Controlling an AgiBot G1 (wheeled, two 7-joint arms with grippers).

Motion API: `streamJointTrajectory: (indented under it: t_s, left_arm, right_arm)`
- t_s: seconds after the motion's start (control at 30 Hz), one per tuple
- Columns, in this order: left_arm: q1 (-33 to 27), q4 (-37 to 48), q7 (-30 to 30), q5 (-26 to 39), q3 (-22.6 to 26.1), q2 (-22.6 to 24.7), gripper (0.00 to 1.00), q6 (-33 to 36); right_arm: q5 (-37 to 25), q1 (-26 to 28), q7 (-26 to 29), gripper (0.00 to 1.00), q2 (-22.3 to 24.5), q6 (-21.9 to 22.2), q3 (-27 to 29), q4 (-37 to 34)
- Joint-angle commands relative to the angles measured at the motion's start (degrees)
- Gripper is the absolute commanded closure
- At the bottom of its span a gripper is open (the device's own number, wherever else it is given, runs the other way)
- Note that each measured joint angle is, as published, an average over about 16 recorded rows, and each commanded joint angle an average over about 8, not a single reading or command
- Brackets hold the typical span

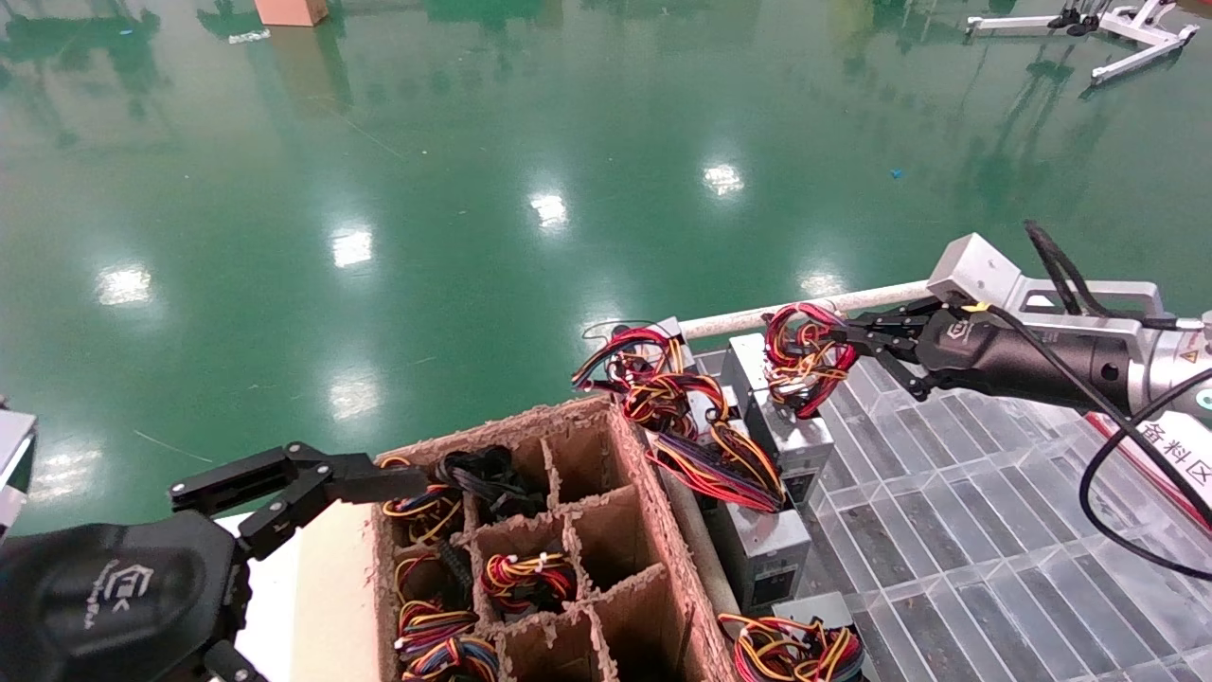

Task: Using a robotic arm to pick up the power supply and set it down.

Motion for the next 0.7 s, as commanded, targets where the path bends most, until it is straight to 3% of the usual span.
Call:
streamJointTrajectory:
  t_s: [0.03,0.7]
  left_arm:
    - [0.0,0.0,0.0,0.0,0.0,0.0,0.0,0.0]
    - [0.0,0.0,0.0,0.0,0.0,0.0,0.0,0.0]
  right_arm:
    - [0.0,-0.1,0.5,0.0,-0.1,-0.1,0.0,-0.1]
    - [-0.5,1.7,1.0,0.0,0.7,-1.9,-0.4,0.5]
